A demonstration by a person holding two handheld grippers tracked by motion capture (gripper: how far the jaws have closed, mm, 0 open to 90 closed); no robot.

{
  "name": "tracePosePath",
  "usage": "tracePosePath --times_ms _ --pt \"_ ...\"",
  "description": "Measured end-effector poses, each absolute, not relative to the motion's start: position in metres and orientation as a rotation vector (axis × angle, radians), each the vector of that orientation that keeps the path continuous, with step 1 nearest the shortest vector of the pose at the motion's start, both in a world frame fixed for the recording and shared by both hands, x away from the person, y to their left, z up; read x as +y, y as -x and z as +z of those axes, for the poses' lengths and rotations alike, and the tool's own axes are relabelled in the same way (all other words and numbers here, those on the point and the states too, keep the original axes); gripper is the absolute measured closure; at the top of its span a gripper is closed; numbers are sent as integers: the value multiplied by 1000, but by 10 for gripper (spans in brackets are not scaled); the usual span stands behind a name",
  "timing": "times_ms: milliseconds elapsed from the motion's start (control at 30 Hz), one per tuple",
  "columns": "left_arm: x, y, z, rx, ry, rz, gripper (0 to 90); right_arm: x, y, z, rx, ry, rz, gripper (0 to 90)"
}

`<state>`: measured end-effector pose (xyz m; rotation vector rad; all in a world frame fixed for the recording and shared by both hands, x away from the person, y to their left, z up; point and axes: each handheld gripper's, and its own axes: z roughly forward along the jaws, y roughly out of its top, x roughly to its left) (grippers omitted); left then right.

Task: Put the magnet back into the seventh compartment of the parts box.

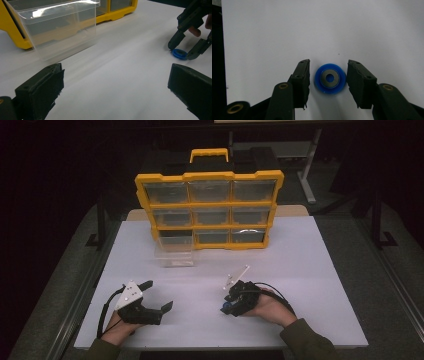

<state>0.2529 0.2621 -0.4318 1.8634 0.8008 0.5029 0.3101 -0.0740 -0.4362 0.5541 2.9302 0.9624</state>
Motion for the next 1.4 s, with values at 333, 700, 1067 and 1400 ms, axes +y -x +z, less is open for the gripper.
tracePosePath --times_ms 333,700,1067,1400 --pt "262 -253 -432 802 -1864 503 0 -73 -307 -436 2919 -534 931 552" --pt "262 -253 -432 803 -1866 503 0 -72 -305 -435 2910 -546 914 592" --pt "262 -253 -432 800 -1870 504 0 -72 -307 -435 2904 -522 918 615" --pt "262 -253 -432 800 -1871 506 0 -73 -309 -431 2898 -546 938 615"
